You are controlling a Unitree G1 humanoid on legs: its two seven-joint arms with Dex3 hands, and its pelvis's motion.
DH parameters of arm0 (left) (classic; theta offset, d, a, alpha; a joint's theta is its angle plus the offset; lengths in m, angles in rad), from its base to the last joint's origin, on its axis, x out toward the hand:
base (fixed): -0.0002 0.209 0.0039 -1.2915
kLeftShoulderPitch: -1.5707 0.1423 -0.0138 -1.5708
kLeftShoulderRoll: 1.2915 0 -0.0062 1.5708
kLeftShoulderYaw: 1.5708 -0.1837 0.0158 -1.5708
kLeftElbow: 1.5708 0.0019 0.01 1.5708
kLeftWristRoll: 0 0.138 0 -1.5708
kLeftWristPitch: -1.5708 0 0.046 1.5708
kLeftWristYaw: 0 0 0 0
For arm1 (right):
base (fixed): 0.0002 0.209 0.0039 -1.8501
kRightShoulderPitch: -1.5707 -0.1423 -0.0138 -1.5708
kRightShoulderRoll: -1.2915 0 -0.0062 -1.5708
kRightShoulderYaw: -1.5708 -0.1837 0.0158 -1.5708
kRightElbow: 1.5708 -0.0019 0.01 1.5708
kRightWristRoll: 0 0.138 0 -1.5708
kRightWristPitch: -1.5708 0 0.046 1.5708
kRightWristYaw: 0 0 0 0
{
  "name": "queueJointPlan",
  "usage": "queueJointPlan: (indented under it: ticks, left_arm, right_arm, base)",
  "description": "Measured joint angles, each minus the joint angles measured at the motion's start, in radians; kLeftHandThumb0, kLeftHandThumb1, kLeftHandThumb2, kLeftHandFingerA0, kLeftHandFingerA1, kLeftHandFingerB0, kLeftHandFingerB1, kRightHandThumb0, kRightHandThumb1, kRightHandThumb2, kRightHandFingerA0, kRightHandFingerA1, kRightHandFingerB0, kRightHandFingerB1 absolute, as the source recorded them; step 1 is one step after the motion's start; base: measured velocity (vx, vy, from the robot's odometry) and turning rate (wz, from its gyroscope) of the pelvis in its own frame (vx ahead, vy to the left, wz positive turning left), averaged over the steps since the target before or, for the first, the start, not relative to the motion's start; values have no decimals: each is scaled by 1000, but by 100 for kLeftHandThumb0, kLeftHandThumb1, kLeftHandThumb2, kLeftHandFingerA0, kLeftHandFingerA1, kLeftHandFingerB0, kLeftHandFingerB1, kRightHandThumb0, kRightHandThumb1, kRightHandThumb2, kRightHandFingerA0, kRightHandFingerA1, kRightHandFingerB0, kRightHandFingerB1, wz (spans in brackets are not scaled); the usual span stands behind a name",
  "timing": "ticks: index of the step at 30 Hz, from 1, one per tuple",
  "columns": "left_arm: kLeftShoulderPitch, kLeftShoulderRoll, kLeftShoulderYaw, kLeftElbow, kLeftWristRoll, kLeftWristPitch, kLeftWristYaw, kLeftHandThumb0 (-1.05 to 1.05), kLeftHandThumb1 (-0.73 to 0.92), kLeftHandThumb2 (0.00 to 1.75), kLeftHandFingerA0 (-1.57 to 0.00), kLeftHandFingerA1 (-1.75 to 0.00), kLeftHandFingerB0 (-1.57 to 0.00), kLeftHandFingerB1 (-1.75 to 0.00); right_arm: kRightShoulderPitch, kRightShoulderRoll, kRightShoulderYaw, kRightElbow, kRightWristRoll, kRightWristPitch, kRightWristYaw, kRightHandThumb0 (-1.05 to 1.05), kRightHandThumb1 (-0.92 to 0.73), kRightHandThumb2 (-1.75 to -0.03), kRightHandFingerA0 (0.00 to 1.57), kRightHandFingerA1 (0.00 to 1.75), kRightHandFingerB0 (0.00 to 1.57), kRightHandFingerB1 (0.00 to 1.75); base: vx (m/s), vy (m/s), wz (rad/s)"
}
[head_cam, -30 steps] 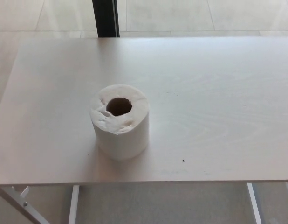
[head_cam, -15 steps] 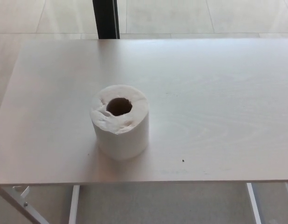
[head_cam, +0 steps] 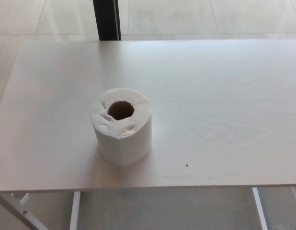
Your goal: A toilet paper roll is kept in the middle of the desk infront of the robot. The robot places its left hand on the top of the toilet paper roll to hold it still and uses its right hand to tear off a piece of toilet paper from it and hands the paper to a person
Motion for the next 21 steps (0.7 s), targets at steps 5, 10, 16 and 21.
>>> queueJointPlan:
  ticks: [5, 10, 16, 21]
  left_arm:
    - [8, 29, -41, 33, -17, -11, -28, -53, 64, 58, -69, -81, -68, -64]
    - [-1, 33, -61, 51, -30, -39, -35, -53, 64, 59, -69, -74, -66, -58]
    - [-14, 40, -74, 86, -49, -67, -39, -53, 66, 59, -67, -77, -67, -61]
    - [-13, 46, -78, 74, -66, -71, -45, -56, 50, 93, -81, -82, -75, -76]
  right_arm:
    - [25, -7, 66, 8, 49, -49, 70, -56, -56, -82, 15, 53, 23, 46]
    - [31, -22, 135, 25, 77, -86, 107, -53, -71, -60, 22, 47, 34, 37]
    - [40, -46, 251, 42, 81, -149, 117, -55, -60, -81, 8, 50, 13, 41]
    - [40, -64, 282, 64, 99, -175, 121, -51, -75, -63, 19, 49, 25, 35]
  base:
    - [0, 0, 0]
    - [0, 0, 0]
    - [0, 0, 0]
    - [0, 0, 0]
